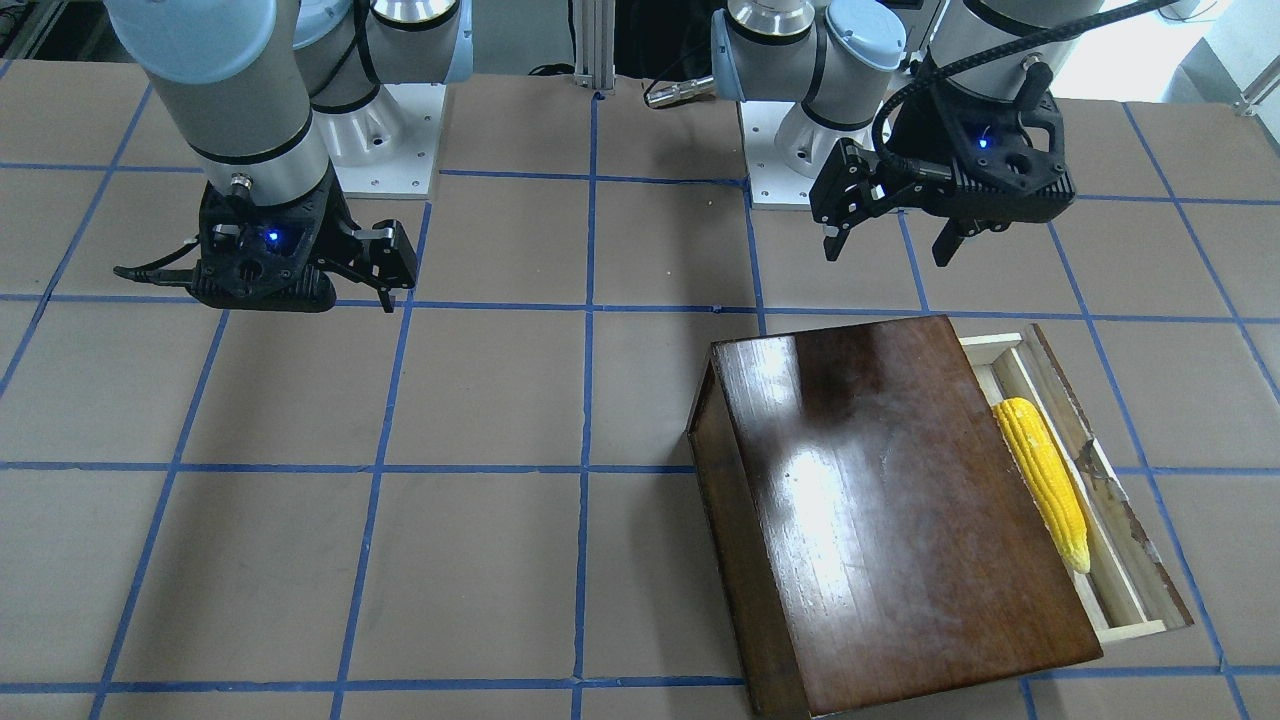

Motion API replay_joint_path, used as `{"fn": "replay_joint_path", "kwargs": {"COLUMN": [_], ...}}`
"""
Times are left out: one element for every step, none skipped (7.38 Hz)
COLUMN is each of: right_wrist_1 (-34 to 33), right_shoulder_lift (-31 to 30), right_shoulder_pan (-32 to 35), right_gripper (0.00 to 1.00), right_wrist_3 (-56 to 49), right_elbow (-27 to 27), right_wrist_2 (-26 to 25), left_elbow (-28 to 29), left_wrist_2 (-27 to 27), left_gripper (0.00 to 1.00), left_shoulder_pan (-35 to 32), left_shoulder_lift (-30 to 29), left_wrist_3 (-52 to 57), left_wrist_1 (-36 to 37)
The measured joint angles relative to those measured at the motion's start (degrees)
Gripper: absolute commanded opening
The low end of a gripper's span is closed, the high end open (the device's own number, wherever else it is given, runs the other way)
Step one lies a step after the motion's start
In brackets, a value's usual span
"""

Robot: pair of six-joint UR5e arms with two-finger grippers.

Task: Open drawer and put corn inside
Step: 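Open the left gripper and raise it above the cabinet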

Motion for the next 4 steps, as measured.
{"fn": "replay_joint_path", "kwargs": {"right_wrist_1": [0.0, 0.0, 0.0, 0.0], "right_shoulder_lift": [0.0, 0.0, 0.0, 0.0], "right_shoulder_pan": [0.0, 0.0, 0.0, 0.0], "right_gripper": [1.0, 1.0, 1.0, 1.0], "right_wrist_3": [0.0, 0.0, 0.0, 0.0], "right_elbow": [0.0, 0.0, 0.0, 0.0], "right_wrist_2": [0.0, 0.0, 0.0, 0.0], "left_elbow": [0.0, 0.1, 0.2, 0.2], "left_wrist_2": [0.1, 0.3, 0.4, 0.4], "left_gripper": [1.0, 1.0, 1.0, 1.0], "left_shoulder_pan": [0.0, 0.0, 0.0, -0.1], "left_shoulder_lift": [0.0, 0.0, 0.0, 0.0], "left_wrist_3": [0.0, -0.1, -0.1, -0.1], "left_wrist_1": [0.0, 0.0, 0.0, 0.0]}}
